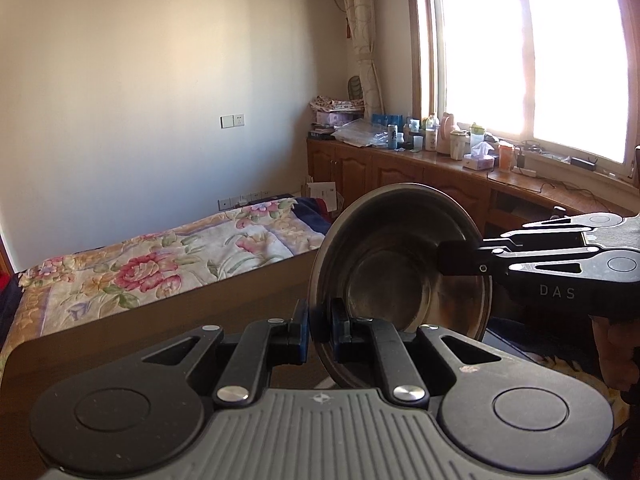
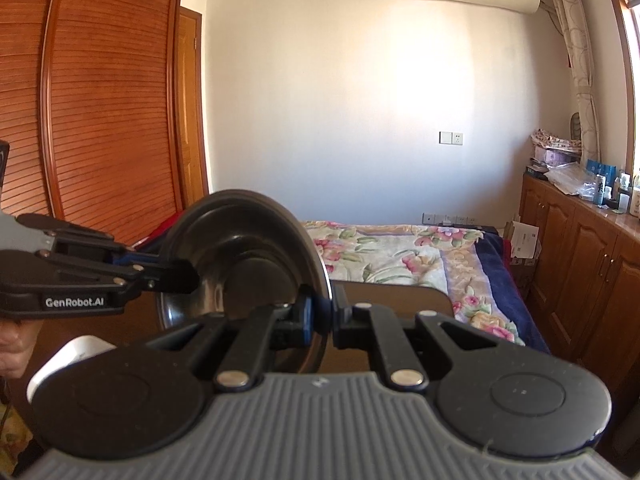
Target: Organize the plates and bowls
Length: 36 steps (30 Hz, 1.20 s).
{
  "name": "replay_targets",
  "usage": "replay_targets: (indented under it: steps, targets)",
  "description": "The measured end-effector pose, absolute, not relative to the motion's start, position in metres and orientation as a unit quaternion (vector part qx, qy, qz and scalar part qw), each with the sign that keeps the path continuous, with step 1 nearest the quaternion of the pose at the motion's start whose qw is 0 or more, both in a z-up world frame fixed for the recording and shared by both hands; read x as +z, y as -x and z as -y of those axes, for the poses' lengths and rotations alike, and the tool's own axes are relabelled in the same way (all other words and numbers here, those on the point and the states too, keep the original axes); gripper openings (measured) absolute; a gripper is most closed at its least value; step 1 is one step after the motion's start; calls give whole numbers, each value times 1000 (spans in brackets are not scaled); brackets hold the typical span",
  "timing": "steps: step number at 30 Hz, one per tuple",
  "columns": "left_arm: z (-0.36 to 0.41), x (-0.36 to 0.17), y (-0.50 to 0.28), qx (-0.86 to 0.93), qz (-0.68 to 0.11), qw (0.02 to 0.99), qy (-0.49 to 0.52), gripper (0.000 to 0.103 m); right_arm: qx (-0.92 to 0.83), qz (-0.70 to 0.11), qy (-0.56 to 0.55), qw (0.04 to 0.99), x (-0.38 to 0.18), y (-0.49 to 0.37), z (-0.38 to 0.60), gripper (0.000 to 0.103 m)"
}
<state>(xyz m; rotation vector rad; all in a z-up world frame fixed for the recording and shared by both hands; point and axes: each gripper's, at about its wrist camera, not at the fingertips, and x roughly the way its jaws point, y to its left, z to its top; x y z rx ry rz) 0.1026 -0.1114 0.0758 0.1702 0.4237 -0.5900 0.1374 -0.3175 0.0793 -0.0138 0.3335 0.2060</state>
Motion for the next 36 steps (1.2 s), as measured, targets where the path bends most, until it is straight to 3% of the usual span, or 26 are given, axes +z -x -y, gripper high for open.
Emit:
replay_targets:
  steps: [16,36]
  targets:
    - [90,21,-77,-276,-262,922,-68,12,126,-217,-13,968,35,-118,295,11]
    - [93,6,-82,-272,-285,917,-64,12,131,-244,-52,960,12,-118,294,13]
